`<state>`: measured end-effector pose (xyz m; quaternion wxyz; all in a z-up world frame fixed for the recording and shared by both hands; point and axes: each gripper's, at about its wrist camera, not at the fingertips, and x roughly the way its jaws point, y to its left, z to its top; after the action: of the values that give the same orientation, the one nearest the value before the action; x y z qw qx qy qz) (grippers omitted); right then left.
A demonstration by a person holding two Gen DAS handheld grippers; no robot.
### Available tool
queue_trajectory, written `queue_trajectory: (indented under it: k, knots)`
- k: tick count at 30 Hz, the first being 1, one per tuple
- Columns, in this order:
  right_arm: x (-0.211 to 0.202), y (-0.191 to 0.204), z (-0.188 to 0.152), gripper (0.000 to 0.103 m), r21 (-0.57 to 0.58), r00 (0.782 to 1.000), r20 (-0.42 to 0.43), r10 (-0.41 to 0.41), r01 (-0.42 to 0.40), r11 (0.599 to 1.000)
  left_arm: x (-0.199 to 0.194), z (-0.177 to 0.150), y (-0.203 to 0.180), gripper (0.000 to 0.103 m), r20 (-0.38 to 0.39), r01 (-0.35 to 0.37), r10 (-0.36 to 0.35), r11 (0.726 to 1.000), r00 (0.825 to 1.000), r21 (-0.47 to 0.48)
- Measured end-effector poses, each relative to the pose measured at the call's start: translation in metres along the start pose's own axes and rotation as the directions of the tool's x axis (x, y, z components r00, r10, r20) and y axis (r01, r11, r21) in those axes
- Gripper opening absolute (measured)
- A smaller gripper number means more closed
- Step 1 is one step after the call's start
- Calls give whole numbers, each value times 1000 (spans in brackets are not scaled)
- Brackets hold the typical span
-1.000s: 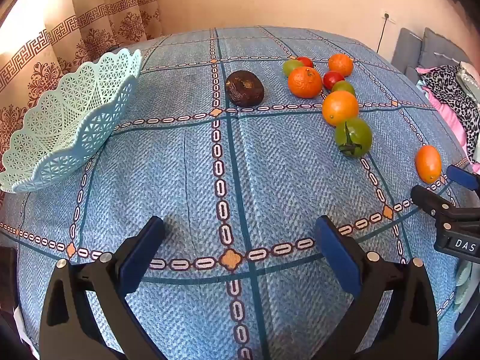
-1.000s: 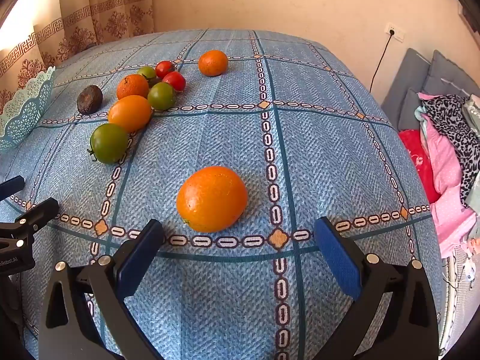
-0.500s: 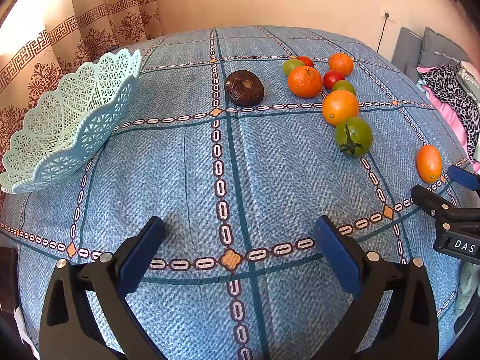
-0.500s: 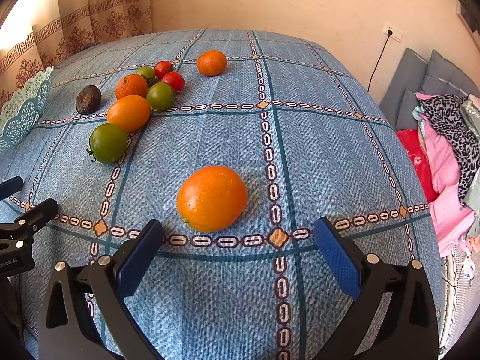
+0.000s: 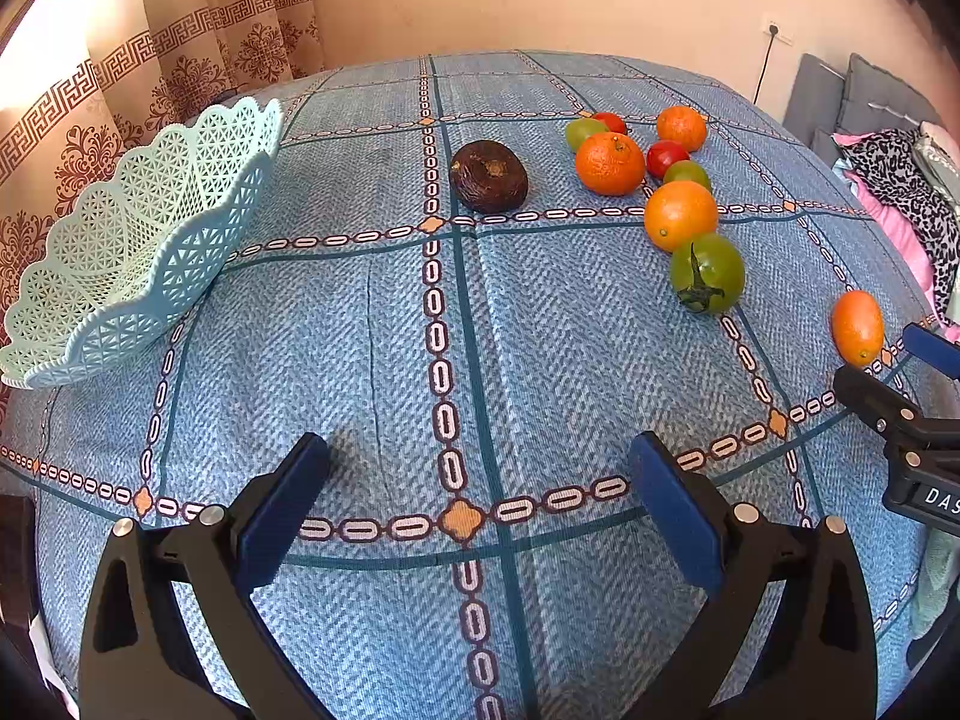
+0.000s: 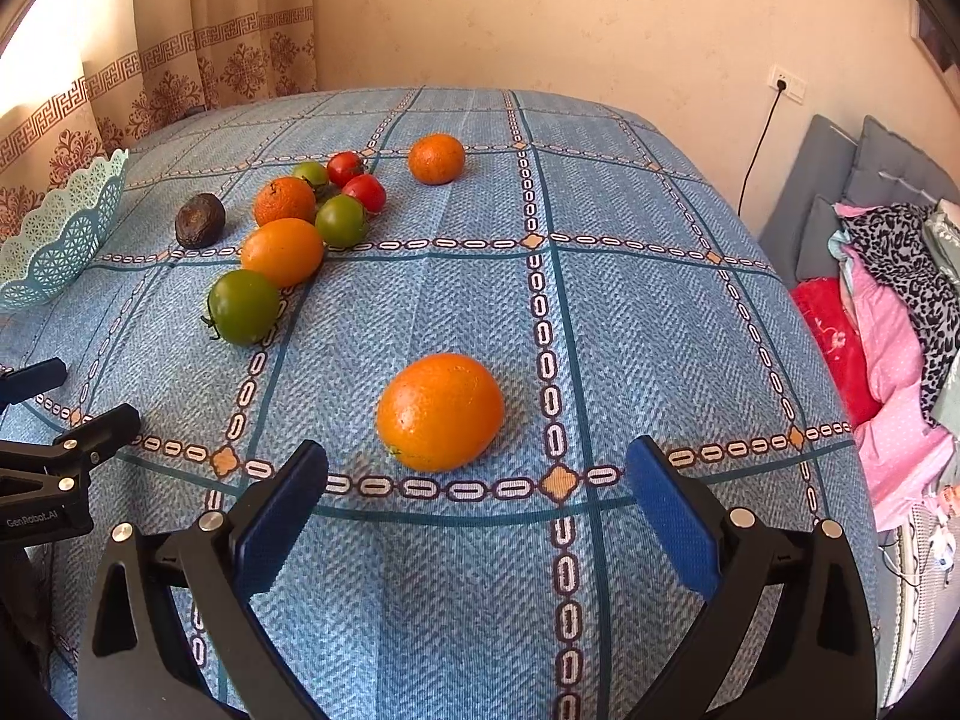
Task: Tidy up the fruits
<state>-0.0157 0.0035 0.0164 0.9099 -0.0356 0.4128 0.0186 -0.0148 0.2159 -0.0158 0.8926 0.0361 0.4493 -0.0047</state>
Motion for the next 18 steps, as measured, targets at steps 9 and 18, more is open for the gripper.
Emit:
queue_trajectory:
  k: [9,18]
  knots:
    - [-9,-13,2,98,65,998,48,38,-41,997,1,6,7,101,-2,22,-22,1000,1000,-12]
    - [-6,-9,8,84,52,996,45,77,-79,995,0,22,-1,101,13,43,-43,999,999,-13]
